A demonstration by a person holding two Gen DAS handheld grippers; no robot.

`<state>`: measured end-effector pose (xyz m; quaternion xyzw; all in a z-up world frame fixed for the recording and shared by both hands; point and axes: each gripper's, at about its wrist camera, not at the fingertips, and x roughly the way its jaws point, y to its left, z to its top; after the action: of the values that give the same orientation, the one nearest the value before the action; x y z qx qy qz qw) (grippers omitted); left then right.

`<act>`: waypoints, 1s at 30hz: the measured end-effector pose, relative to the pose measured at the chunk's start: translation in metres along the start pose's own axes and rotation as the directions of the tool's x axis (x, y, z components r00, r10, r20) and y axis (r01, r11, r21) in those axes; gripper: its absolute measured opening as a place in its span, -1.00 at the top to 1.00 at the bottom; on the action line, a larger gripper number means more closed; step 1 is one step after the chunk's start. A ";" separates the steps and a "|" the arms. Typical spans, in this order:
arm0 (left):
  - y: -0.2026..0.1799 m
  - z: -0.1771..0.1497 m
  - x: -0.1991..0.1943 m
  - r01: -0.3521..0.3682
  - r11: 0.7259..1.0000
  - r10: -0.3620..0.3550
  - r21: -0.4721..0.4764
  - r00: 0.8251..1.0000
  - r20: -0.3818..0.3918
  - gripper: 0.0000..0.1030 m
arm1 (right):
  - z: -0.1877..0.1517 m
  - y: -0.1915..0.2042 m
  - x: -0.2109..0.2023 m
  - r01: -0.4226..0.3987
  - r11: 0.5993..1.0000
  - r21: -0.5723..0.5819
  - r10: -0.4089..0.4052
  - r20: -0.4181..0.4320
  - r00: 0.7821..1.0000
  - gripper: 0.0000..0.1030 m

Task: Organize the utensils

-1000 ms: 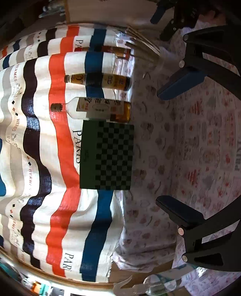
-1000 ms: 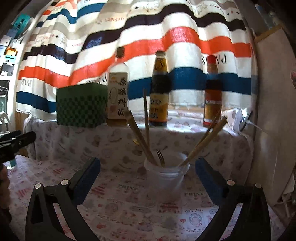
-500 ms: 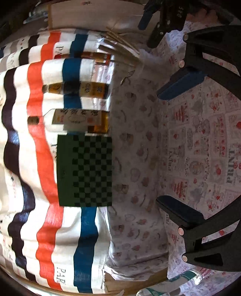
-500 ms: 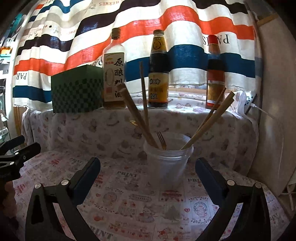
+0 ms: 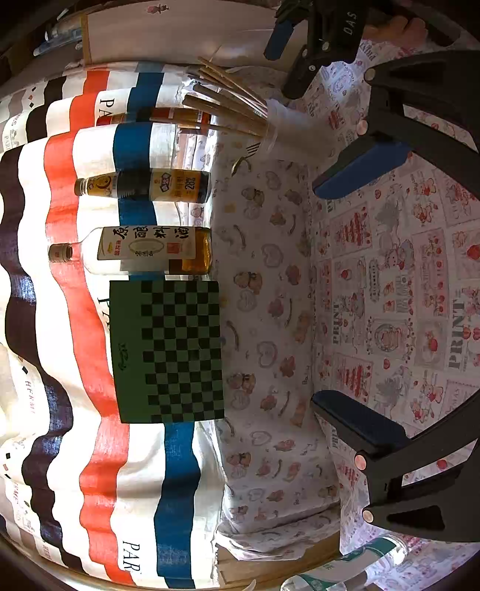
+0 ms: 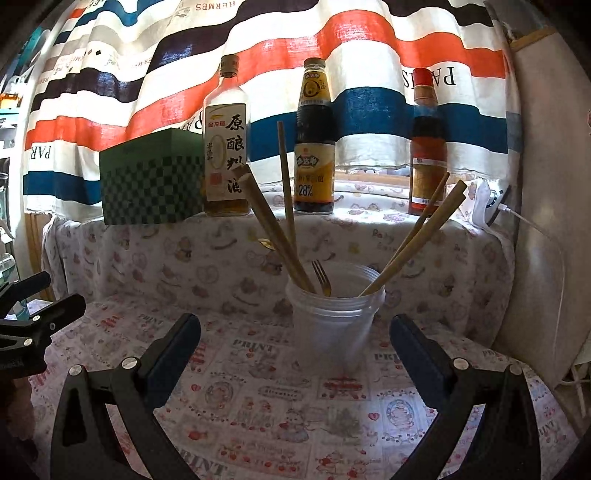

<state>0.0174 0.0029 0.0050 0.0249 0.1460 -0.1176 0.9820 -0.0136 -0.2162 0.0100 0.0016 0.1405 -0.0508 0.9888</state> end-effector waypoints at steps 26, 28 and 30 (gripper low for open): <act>0.002 0.000 0.001 -0.027 1.000 0.027 -0.007 1.000 -0.007 -0.99 | 0.000 -0.001 -0.001 0.015 1.000 0.007 -0.015 0.002 1.000 -1.00; 0.002 0.000 0.001 -0.028 1.000 0.028 -0.006 1.000 -0.007 -0.99 | 0.001 -0.002 -0.002 0.018 1.000 0.009 -0.018 0.004 1.000 -1.00; 0.003 0.000 0.001 -0.027 1.000 0.027 -0.006 1.000 -0.007 -0.99 | 0.000 -0.003 -0.002 0.022 1.000 0.011 -0.022 0.005 1.000 -1.00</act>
<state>0.0193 0.0053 0.0047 0.0242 0.1492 -0.1036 0.9831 -0.0155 -0.2187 0.0109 0.0053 0.1375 -0.0623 0.9885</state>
